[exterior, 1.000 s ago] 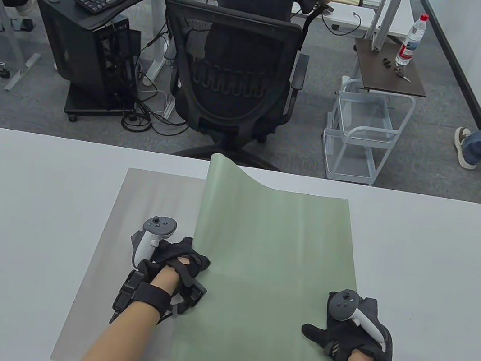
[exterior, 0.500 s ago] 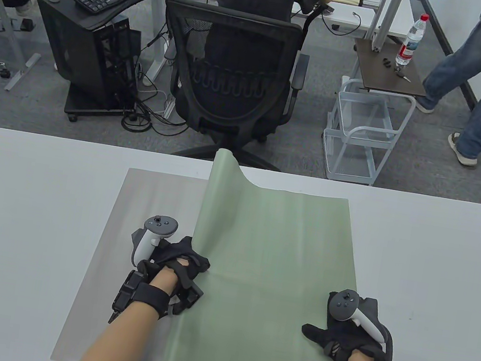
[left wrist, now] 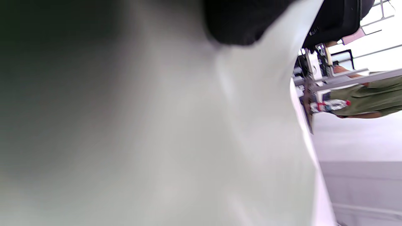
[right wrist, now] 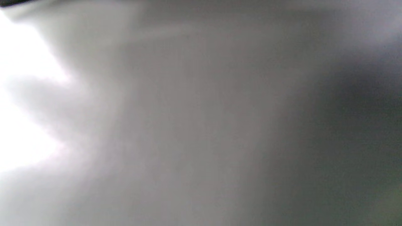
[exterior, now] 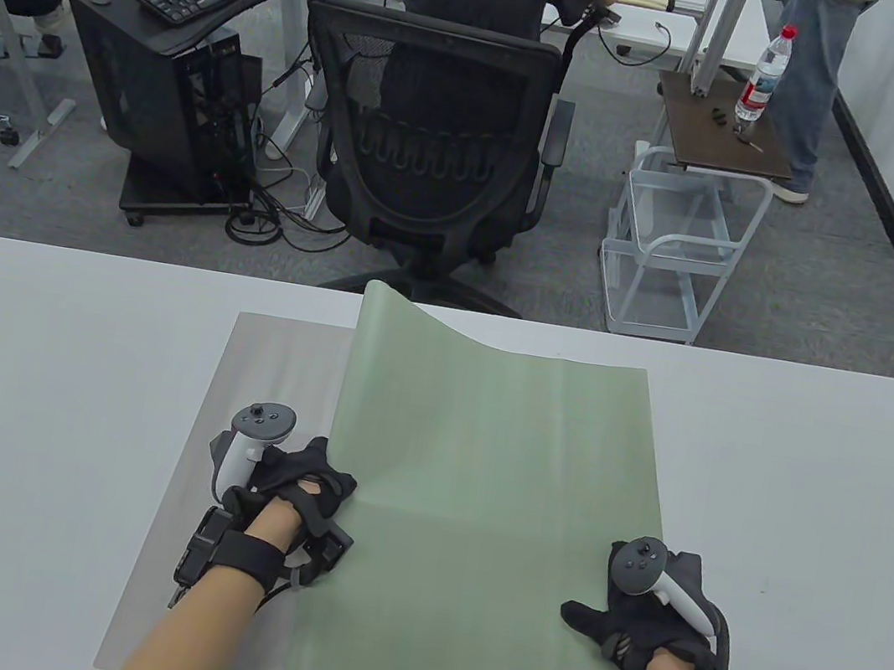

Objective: Unroll desk mats and stack together

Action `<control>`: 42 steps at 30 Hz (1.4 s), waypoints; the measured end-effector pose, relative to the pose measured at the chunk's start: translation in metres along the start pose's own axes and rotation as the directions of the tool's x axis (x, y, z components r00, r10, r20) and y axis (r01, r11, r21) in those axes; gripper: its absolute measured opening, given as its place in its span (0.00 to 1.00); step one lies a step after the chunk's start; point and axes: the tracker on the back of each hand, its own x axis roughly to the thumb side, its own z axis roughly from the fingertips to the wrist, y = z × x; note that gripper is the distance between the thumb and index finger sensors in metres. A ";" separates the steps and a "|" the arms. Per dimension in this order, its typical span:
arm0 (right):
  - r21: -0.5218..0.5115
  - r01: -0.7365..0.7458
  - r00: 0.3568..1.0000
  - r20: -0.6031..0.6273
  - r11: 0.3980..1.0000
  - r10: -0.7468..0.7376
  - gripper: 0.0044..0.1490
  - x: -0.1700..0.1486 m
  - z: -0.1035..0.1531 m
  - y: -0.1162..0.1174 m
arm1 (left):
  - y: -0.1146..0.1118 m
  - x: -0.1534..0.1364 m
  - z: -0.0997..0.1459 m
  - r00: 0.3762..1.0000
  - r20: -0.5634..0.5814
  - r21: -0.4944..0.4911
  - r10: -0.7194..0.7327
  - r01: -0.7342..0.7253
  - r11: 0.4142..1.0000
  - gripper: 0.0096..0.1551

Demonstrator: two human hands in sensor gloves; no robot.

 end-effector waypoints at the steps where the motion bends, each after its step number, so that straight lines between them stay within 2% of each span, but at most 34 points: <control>1: 0.000 0.000 1.000 0.000 1.000 0.000 0.65 0.000 0.000 0.000 | 0.003 -0.002 -0.002 1.000 -0.015 0.008 -0.023 0.023 1.000 0.43; 5: 0.000 0.000 1.000 0.000 1.000 0.000 0.65 0.000 0.000 0.000 | 0.003 -0.007 -0.007 0.998 -0.064 -0.020 -0.018 0.017 1.000 0.36; 9: -0.001 -0.001 1.000 0.000 1.000 0.001 0.65 0.000 0.000 0.000 | -0.001 -0.001 -0.005 0.996 -0.062 -0.001 -0.068 0.068 0.998 0.32; 11: -0.002 -0.001 1.000 0.000 1.000 0.001 0.65 0.000 0.000 0.000 | -0.005 0.005 -0.003 0.997 -0.030 -0.022 -0.077 0.076 0.997 0.34; 16: -0.003 -0.001 1.000 0.002 1.000 0.001 0.65 0.000 0.000 0.000 | -0.004 0.007 -0.003 0.999 0.010 -0.075 -0.052 0.053 0.996 0.47; 20: -0.004 0.000 1.000 0.002 1.000 0.000 0.65 0.000 0.000 0.000 | 0.005 -0.003 -0.001 0.999 0.012 -0.093 0.043 -0.041 0.995 0.48; 24: -0.006 0.000 1.000 0.002 1.000 0.000 0.65 0.000 0.000 0.000 | 0.013 -0.004 0.002 0.998 0.009 -0.084 0.069 -0.068 0.994 0.47; 28: -0.006 -0.001 1.000 0.002 1.000 0.001 0.65 0.000 0.000 0.000 | 0.019 -0.008 0.003 0.998 -0.011 -0.033 0.065 -0.066 0.997 0.46; 33: -0.006 0.000 1.000 0.002 1.000 0.000 0.65 0.000 0.000 0.000 | 0.029 -0.019 -0.001 0.994 -0.105 0.057 0.040 -0.035 0.998 0.46; 37: -0.004 0.000 1.000 0.002 1.000 0.000 0.65 0.000 0.000 0.000 | 0.027 -0.022 -0.005 0.988 -0.153 0.057 0.026 -0.018 0.998 0.41; 38: -0.004 -0.001 1.000 0.001 1.000 0.001 0.65 0.000 0.000 0.000 | 0.027 -0.023 -0.005 0.986 -0.156 0.043 0.055 -0.049 0.998 0.38; 42: -0.005 -0.001 1.000 0.001 1.000 0.001 0.65 0.000 0.000 0.000 | 0.026 -0.021 -0.005 0.990 -0.113 0.011 0.089 -0.088 0.996 0.34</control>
